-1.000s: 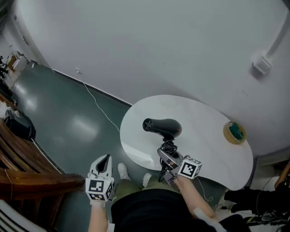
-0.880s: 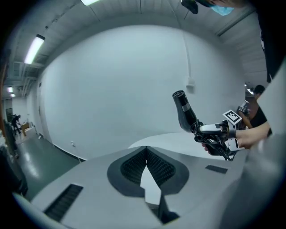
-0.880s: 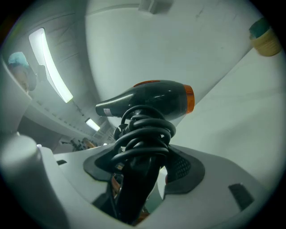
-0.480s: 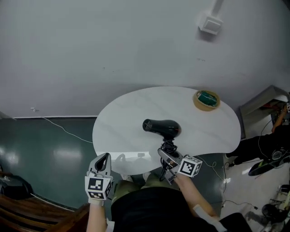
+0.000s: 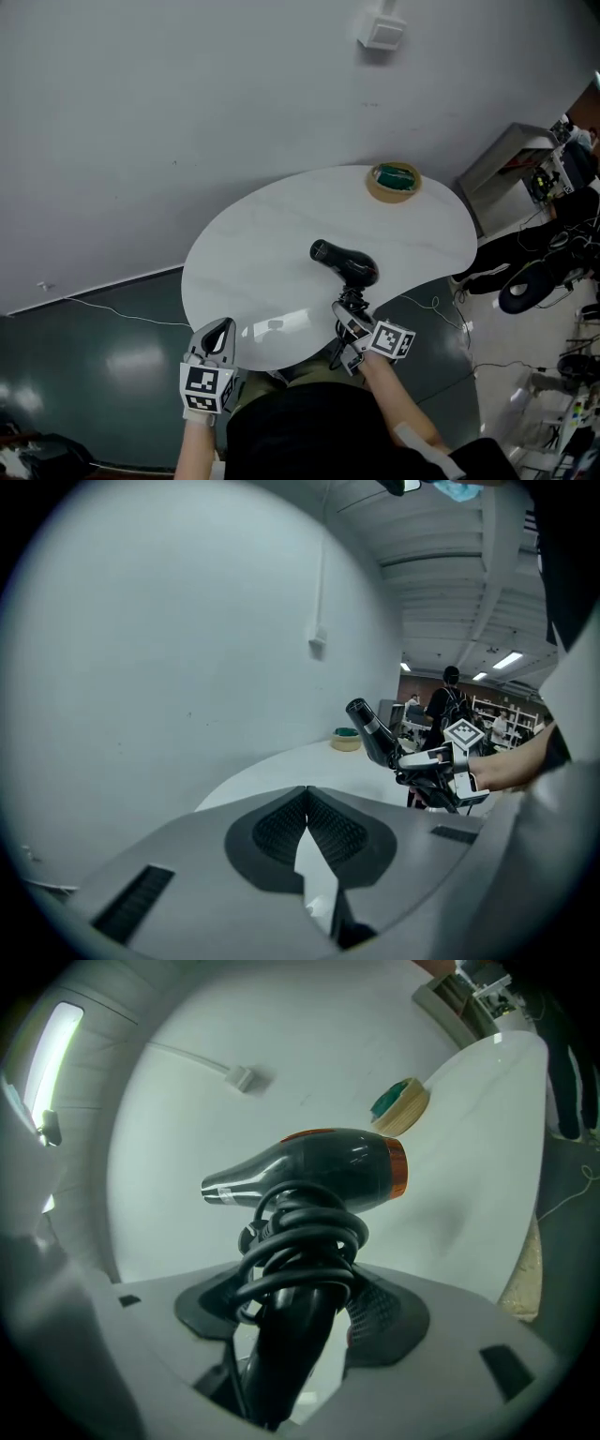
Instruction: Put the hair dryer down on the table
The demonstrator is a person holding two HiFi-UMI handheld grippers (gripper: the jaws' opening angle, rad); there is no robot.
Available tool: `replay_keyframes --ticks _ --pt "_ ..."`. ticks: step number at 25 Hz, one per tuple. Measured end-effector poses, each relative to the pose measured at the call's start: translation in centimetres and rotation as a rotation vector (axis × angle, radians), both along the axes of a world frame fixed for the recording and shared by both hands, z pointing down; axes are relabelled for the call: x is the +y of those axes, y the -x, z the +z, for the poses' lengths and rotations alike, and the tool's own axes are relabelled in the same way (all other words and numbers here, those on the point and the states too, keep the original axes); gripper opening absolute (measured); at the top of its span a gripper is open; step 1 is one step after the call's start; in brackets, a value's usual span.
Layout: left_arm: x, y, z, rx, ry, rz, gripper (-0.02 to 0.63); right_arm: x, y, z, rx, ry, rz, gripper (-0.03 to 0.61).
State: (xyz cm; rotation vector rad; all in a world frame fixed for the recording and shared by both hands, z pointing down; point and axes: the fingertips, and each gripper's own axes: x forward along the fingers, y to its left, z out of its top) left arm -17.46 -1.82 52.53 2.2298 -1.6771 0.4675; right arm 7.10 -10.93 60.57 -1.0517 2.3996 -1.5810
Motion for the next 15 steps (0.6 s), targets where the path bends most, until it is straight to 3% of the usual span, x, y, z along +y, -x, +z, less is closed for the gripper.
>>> replay_keyframes --ticks 7,15 --pt "-0.1 -0.3 1.2 0.017 0.032 0.092 0.009 0.0 -0.7 3.2 0.087 0.049 0.092 0.311" --pt "-1.5 -0.5 1.8 0.01 0.064 0.066 0.009 -2.8 -1.1 6.9 0.167 0.118 0.079 0.311"
